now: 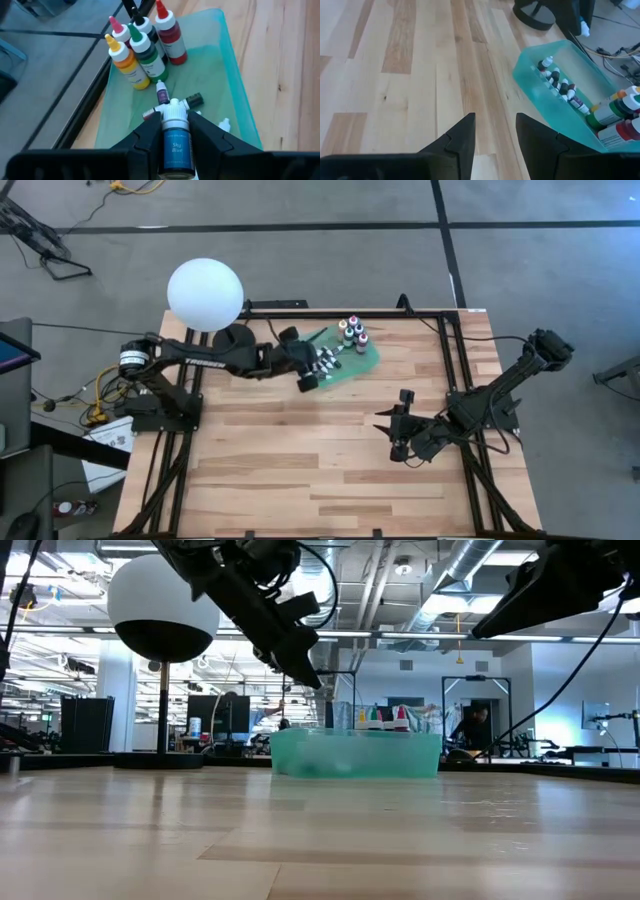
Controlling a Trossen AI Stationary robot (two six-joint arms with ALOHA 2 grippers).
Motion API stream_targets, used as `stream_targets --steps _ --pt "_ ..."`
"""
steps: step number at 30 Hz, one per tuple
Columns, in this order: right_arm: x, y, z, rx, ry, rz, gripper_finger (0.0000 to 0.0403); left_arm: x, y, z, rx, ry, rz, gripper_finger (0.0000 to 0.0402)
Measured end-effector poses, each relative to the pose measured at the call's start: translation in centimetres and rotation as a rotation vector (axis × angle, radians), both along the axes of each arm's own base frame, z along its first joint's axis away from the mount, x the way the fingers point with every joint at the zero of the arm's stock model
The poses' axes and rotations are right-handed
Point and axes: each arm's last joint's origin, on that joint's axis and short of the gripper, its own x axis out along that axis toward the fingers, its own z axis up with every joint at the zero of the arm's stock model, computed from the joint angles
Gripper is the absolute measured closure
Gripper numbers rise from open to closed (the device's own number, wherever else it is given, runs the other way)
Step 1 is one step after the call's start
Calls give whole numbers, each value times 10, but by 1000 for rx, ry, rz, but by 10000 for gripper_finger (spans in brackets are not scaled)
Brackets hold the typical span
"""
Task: Pick & Place food coloring
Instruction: Put the blue food coloring bottle into the green bin, then return to Home Position
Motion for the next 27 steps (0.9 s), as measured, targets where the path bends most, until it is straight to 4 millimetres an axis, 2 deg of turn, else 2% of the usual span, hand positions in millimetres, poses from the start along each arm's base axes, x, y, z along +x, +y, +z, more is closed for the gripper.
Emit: stream_targets --steps 9,23,27 --pt "2 -4 0 3 0 -22 269 -3 14 0 -78 -27 -14 319" --pt "3 -5 0 5 -3 -24 269 -2 15 -2 -122 -42 -12 251" --pt "4 -5 1 7 -20 -32 269 -3 7 5 -159 -64 -109 247"
